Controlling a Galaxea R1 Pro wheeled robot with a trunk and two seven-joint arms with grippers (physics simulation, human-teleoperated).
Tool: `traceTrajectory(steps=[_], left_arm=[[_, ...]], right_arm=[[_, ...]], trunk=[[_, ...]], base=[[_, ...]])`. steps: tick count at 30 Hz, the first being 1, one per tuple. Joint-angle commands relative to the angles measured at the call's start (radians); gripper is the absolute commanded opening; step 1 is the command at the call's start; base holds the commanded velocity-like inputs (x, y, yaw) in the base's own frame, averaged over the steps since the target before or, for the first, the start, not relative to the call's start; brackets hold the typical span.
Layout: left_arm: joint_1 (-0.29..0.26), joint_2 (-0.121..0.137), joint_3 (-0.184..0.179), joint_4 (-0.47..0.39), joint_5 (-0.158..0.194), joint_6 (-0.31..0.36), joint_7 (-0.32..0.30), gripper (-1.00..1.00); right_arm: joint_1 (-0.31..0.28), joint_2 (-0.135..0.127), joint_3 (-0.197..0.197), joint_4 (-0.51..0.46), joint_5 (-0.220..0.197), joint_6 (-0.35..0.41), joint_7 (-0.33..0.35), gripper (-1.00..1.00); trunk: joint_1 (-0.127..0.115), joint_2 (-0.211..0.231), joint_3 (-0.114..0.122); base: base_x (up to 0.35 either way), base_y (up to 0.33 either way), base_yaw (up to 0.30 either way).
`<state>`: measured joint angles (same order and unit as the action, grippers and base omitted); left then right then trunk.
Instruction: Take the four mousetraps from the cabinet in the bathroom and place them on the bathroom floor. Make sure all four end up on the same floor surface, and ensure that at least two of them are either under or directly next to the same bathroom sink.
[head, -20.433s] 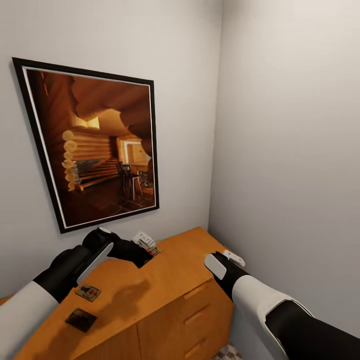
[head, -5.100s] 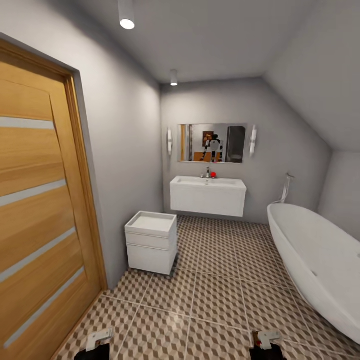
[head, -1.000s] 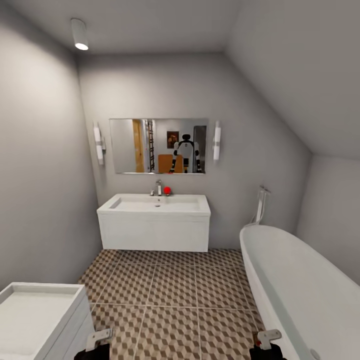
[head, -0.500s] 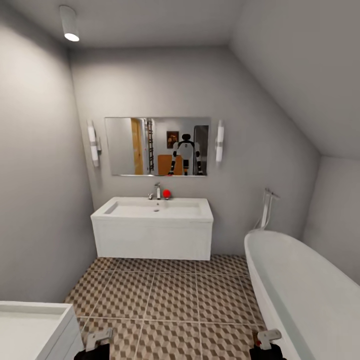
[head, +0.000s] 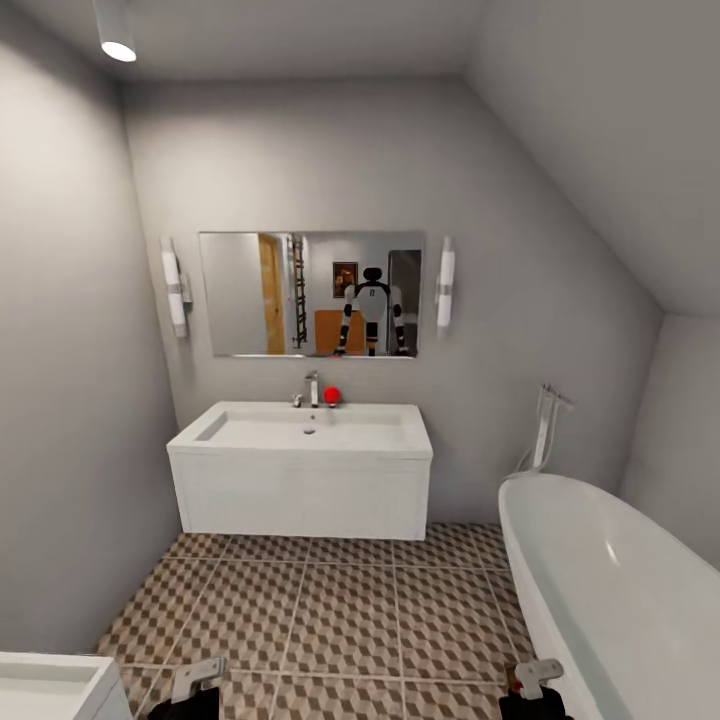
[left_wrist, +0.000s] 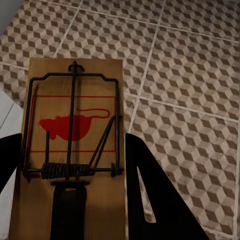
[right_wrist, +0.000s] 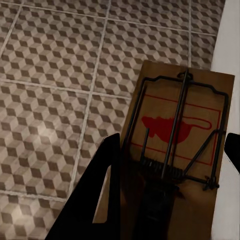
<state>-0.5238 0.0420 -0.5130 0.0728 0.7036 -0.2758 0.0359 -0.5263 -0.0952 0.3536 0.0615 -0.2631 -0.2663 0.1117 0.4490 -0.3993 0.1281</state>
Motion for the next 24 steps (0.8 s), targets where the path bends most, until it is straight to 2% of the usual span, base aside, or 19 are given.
traceTrajectory(steps=[1, 13, 24], left_arm=[[-0.001, -0.001, -0.006, 0.002, -0.004, -0.003, 0.005, -1.0], [-0.001, -0.001, -0.007, 0.002, -0.004, -0.003, 0.005, -1.0], [-0.001, -0.001, -0.007, 0.002, -0.004, -0.003, 0.005, -1.0]], right_arm=[[-0.001, 0.0, 0.005, 0.004, -0.013, -0.007, 0.011, -1.0], [-0.001, 0.0, 0.005, 0.004, -0.013, -0.007, 0.011, -1.0], [-0.001, 0.0, 0.005, 0.004, -0.012, -0.007, 0.011, -1.0]], trunk=[[0.001, -0.001, 0.0], [0.001, -0.001, 0.0], [0.001, -0.001, 0.0]], base=[[0.33, 0.0, 0.0], [0.324, -0.049, 0.0], [0.044, -0.012, 0.0]])
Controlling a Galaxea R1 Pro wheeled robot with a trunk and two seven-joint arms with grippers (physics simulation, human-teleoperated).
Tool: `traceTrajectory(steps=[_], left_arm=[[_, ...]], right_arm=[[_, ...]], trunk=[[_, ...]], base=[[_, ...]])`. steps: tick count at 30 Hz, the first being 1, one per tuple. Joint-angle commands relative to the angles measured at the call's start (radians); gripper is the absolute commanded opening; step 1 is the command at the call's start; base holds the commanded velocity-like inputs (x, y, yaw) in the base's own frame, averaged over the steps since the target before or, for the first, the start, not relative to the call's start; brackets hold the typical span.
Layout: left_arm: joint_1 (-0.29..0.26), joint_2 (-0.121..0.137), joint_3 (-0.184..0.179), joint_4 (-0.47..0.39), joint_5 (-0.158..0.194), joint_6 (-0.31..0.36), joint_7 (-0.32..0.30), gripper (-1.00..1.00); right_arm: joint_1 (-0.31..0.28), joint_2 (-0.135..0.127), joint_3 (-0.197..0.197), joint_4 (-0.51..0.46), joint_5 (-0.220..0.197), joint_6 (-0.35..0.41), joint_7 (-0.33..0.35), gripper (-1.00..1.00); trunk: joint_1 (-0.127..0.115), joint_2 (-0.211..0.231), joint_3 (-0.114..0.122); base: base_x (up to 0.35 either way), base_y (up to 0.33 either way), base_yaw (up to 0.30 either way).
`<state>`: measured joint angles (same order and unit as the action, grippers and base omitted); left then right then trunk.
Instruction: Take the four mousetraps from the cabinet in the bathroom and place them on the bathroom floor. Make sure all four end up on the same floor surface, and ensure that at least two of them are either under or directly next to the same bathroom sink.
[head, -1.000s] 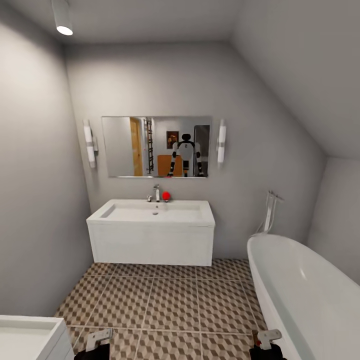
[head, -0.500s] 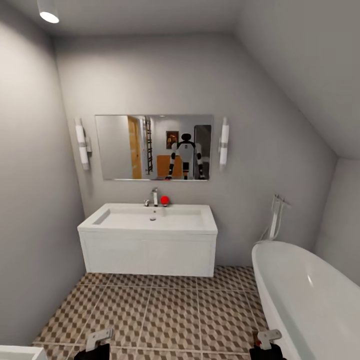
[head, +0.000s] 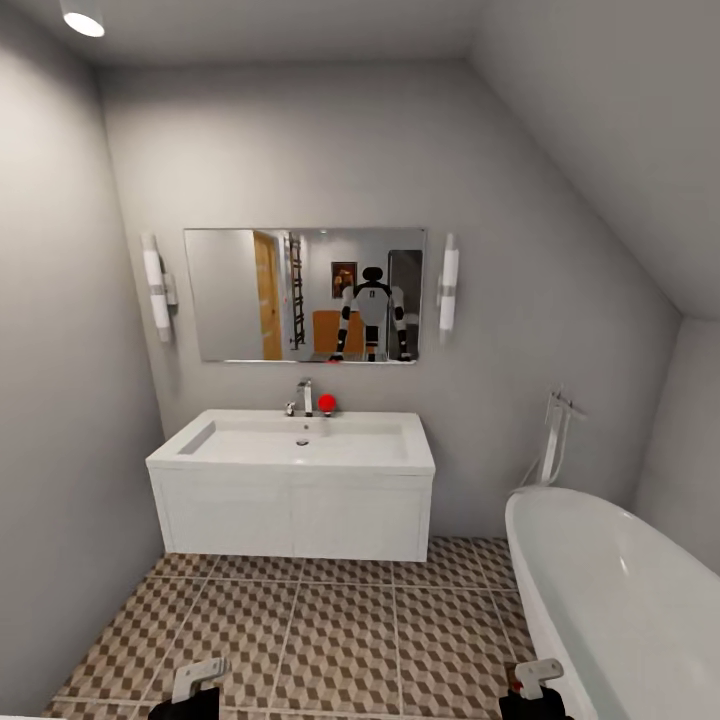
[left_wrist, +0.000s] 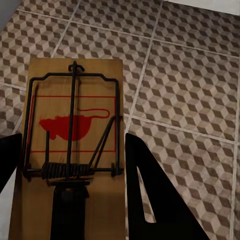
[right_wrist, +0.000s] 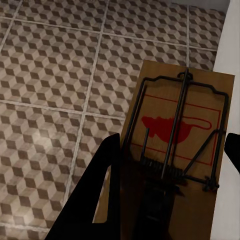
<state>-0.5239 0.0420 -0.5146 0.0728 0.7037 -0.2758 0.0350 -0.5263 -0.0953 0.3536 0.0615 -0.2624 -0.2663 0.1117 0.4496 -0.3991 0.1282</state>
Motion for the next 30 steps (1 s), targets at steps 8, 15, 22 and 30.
traceTrajectory(steps=[8, 15, 22, 30], left_arm=[[-0.001, 0.001, -0.004, 0.002, -0.004, -0.003, 0.006, -1.0], [-0.001, 0.0, -0.005, 0.002, -0.004, -0.003, 0.006, -1.0], [-0.001, 0.0, -0.004, 0.002, -0.004, -0.003, 0.006, -1.0], [-0.001, 0.0, -0.004, 0.002, -0.004, -0.003, 0.007, -1.0]], right_arm=[[-0.001, 0.0, 0.005, 0.005, -0.012, -0.007, 0.011, -1.0], [-0.001, 0.0, 0.005, 0.005, -0.012, -0.007, 0.011, -1.0], [-0.001, 0.0, 0.005, 0.005, -0.012, -0.007, 0.011, -1.0], [-0.001, 0.0, 0.005, 0.005, -0.012, -0.007, 0.011, -1.0]], trunk=[[0.0, -0.001, 0.0], [0.0, -0.001, 0.0], [0.0, -0.001, 0.0], [0.0, -0.001, 0.0]], base=[[0.108, 0.0, 0.0], [0.315, 0.0, 0.0], [0.33, 0.0, 0.0], [0.331, 0.0, 0.0]])
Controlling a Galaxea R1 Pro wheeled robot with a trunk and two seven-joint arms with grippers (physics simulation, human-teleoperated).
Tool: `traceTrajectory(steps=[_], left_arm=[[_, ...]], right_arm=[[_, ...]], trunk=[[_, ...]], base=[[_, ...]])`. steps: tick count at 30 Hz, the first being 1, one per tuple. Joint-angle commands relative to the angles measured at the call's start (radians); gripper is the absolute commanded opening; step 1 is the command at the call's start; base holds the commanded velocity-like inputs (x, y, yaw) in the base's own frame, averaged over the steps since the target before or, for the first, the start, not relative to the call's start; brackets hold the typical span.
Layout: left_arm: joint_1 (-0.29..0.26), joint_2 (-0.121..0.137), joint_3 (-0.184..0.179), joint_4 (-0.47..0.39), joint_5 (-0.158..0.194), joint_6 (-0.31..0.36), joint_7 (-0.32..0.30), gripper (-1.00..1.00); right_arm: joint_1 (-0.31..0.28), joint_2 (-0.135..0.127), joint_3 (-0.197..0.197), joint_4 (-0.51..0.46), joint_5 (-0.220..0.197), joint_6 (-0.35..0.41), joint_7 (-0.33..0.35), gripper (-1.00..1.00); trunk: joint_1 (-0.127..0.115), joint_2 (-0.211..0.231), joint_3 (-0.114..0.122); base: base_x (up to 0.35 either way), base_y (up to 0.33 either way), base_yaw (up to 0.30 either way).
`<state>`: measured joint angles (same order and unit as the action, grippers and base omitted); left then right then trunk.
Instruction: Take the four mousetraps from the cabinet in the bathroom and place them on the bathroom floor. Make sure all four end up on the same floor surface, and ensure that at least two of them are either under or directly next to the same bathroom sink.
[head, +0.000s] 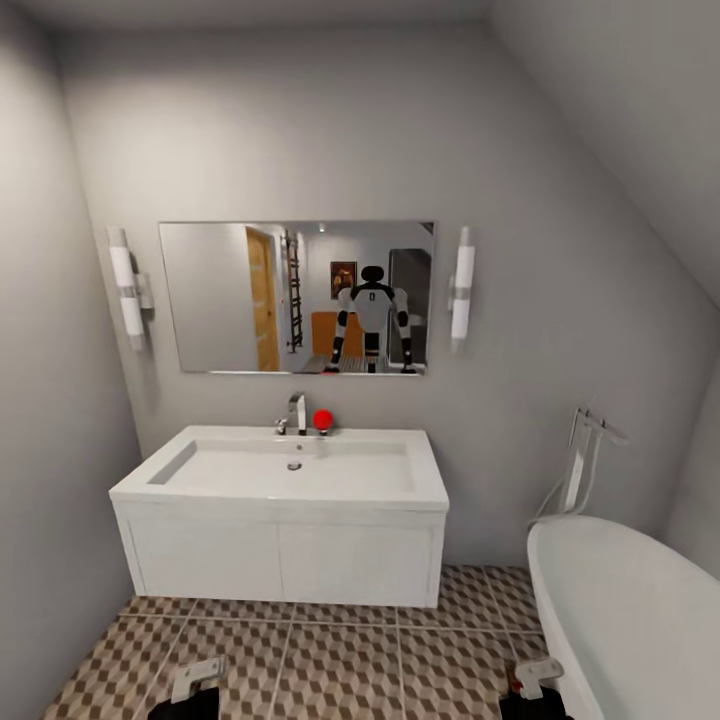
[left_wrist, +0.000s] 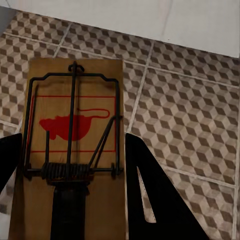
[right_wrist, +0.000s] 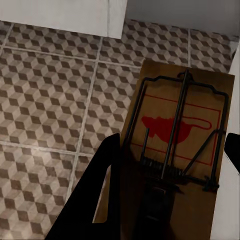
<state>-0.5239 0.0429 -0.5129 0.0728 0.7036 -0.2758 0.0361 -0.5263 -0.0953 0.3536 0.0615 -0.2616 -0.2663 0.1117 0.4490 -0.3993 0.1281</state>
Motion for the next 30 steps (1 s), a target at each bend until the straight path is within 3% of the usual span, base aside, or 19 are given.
traceTrajectory(steps=[1, 9, 30], left_arm=[[-0.001, 0.0, -0.006, 0.002, -0.004, -0.003, 0.005, -1.0], [-0.001, 0.001, -0.006, 0.002, -0.004, -0.003, 0.005, -1.0], [-0.001, 0.0, -0.007, 0.002, -0.004, -0.004, 0.004, -1.0]], right_arm=[[-0.001, 0.0, 0.005, 0.005, -0.013, -0.007, 0.011, -1.0], [-0.001, 0.001, 0.005, 0.005, -0.013, -0.007, 0.011, -1.0], [-0.001, 0.0, 0.005, 0.005, -0.013, -0.007, 0.011, -1.0]], trunk=[[0.001, -0.001, 0.0], [0.001, -0.001, 0.0], [0.001, -0.001, 0.0]], base=[[0.331, 0.0, 0.0], [0.331, 0.024, 0.0], [0.316, 0.142, 0.0]])
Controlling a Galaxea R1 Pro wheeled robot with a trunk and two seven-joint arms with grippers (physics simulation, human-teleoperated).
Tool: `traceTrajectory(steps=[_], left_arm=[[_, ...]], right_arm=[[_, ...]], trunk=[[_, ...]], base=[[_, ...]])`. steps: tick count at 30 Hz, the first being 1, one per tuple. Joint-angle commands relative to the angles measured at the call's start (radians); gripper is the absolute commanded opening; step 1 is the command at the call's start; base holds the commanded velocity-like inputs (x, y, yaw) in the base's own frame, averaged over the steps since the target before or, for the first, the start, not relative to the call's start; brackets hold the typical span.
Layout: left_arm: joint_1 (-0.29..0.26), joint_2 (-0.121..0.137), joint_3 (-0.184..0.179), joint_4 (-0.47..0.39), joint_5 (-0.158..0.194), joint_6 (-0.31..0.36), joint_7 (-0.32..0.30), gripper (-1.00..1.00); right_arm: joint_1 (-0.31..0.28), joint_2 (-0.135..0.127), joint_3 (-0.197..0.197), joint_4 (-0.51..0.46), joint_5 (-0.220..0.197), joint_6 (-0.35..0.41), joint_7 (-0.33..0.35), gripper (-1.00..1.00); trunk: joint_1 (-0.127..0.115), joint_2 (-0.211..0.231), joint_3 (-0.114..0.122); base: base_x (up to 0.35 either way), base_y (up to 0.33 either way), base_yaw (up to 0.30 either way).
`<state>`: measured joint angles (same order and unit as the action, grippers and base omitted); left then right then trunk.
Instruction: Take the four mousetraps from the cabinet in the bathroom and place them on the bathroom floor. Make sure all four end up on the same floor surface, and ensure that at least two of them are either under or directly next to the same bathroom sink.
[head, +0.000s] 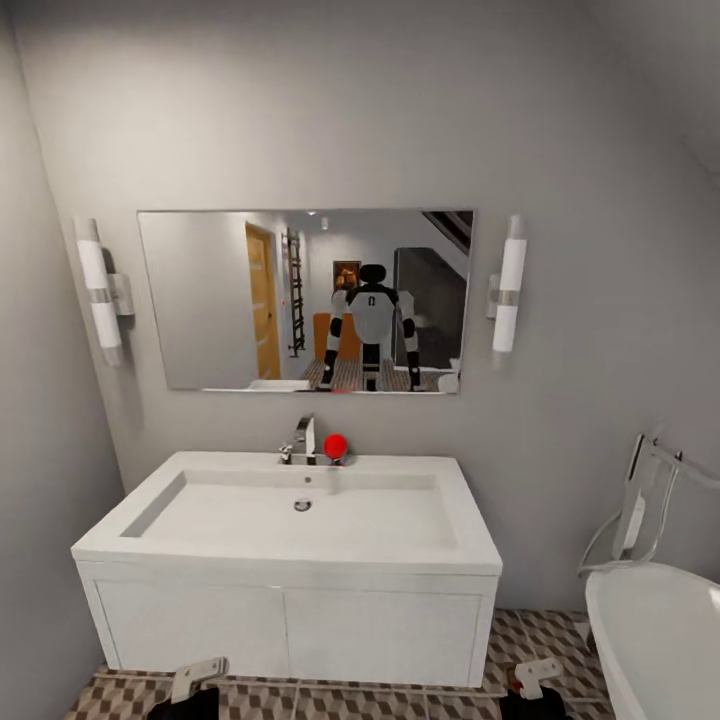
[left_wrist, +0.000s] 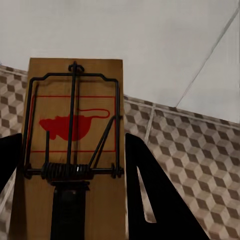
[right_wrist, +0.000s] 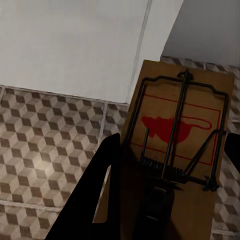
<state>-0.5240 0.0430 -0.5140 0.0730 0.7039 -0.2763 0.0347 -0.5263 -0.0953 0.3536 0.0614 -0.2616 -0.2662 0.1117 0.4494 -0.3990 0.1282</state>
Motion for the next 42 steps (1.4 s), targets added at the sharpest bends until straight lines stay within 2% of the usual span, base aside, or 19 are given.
traceTrajectory(steps=[1, 30, 42], left_arm=[[-0.001, -0.001, -0.006, 0.002, -0.004, -0.004, 0.005, -1.0], [-0.001, -0.002, -0.006, 0.002, -0.004, -0.004, 0.007, -1.0], [-0.001, 0.0, -0.006, 0.002, -0.004, -0.004, 0.006, -1.0]], right_arm=[[-0.001, 0.0, 0.005, 0.005, -0.013, -0.007, 0.011, -1.0], [-0.001, 0.0, 0.005, 0.005, -0.012, -0.006, 0.012, -1.0], [-0.001, 0.0, 0.006, 0.005, -0.014, -0.006, 0.013, -1.0]], trunk=[[0.001, -0.001, 0.0], [0.001, -0.001, 0.0], [0.001, -0.001, 0.009]], base=[[0.098, 0.056, 0.0], [0.006, 0.041, -0.001], [0.0, 0.001, -0.195]])
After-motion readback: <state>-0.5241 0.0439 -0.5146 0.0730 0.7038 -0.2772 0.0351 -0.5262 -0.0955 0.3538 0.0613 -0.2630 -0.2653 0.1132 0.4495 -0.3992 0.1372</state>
